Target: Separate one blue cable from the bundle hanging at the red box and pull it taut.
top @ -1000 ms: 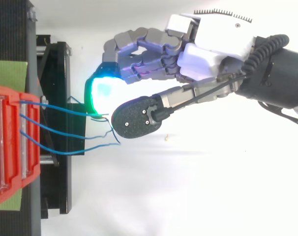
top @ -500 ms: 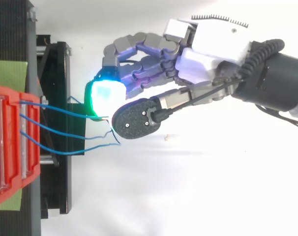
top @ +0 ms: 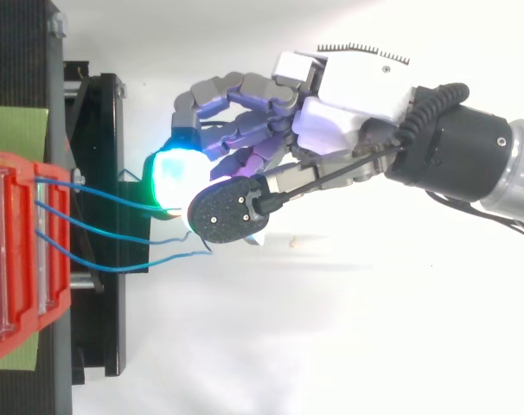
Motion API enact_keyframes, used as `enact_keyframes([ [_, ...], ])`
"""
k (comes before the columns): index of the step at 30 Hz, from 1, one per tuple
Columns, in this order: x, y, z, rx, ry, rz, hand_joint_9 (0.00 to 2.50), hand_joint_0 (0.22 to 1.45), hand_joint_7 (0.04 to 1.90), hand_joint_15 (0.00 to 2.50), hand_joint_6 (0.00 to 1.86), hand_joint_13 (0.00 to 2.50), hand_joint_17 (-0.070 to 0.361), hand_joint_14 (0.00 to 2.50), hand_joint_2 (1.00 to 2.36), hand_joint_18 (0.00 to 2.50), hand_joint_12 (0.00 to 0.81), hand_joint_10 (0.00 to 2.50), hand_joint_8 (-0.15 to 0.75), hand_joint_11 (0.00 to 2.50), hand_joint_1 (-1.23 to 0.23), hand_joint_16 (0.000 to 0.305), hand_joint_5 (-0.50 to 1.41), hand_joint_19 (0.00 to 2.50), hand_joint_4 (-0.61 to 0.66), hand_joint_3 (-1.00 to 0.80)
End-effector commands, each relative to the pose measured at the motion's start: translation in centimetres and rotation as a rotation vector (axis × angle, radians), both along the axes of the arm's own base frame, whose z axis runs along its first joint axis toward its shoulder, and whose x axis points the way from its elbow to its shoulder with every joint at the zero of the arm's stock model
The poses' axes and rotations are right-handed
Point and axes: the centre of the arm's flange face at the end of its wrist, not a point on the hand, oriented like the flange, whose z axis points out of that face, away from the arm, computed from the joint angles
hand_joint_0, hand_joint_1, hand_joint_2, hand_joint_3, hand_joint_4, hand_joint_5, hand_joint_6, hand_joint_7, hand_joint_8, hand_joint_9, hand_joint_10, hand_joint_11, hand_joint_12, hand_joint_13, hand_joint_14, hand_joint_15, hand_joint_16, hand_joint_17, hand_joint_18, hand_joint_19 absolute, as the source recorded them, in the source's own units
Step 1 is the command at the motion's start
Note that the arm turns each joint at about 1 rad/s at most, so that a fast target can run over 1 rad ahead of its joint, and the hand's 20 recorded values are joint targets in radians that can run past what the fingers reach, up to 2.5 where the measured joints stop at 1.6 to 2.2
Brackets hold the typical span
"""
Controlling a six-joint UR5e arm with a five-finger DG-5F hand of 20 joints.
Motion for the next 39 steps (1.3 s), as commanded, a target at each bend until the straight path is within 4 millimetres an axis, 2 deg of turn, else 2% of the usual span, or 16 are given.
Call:
enact_keyframes([
  [1,0.0,0.1,-0.1,-0.002,0.0,0.001,0.74,0.72,1.03,1.45,0.78,1.32,0.041,0.02,1.0,0.75,0.211,0.02,0.219,1.06,-0.68,0.018,-0.3,0.39,0.12,-0.5],
  [12,-0.1,0.3,0.0,-0.014,0.01,0.006,0.82,0.68,1.0,1.76,0.8,1.46,0.047,0.02,1.0,0.83,0.202,0.01,0.235,1.21,-0.64,0.021,-0.29,0.49,0.14,-0.5],
  [15,-0.3,0.3,-0.1,-0.031,0.031,0.007,0.83,0.64,1.0,1.7,0.8,1.44,0.049,0.28,1.0,0.86,0.209,0.01,0.237,1.26,-0.63,0.022,-0.29,0.52,0.15,-0.5],
  [18,-0.3,0.5,-0.2,-0.048,0.04,0.01,0.86,0.62,1.0,1.67,0.8,1.43,0.05,0.41,1.0,0.88,0.207,0.01,0.243,1.29,-0.62,0.022,-0.29,0.55,0.15,-0.5],
  [27,-0.4,1.4,0.4,-0.08,0.045,0.024,0.87,0.6,0.99,1.62,0.8,1.41,0.056,0.57,1.0,0.91,0.219,0.01,0.251,1.36,-0.63,0.025,-0.29,0.62,0.16,-0.5],
  [31,-0.7,1.5,1.2,-0.086,0.056,0.028,0.88,0.6,0.99,1.6,0.8,1.4,0.057,0.61,1.0,0.92,0.223,0.01,0.252,1.39,-0.63,0.026,-0.29,0.64,0.16,-0.5],
  [34,-1.4,1.5,2.8,-0.109,0.081,0.034,0.89,0.61,1.01,1.64,0.8,1.41,0.058,0.58,1.0,0.92,0.222,0.01,0.25,1.41,-0.63,0.026,-0.29,0.65,0.16,-0.5],
  [39,-2.1,1.1,4.2,-0.14,0.104,0.016,0.92,0.65,1.0,1.62,0.81,1.41,0.058,0.66,1.0,0.94,0.219,0.0,0.247,1.45,-0.61,0.026,-0.29,0.67,0.16,-0.5],
])
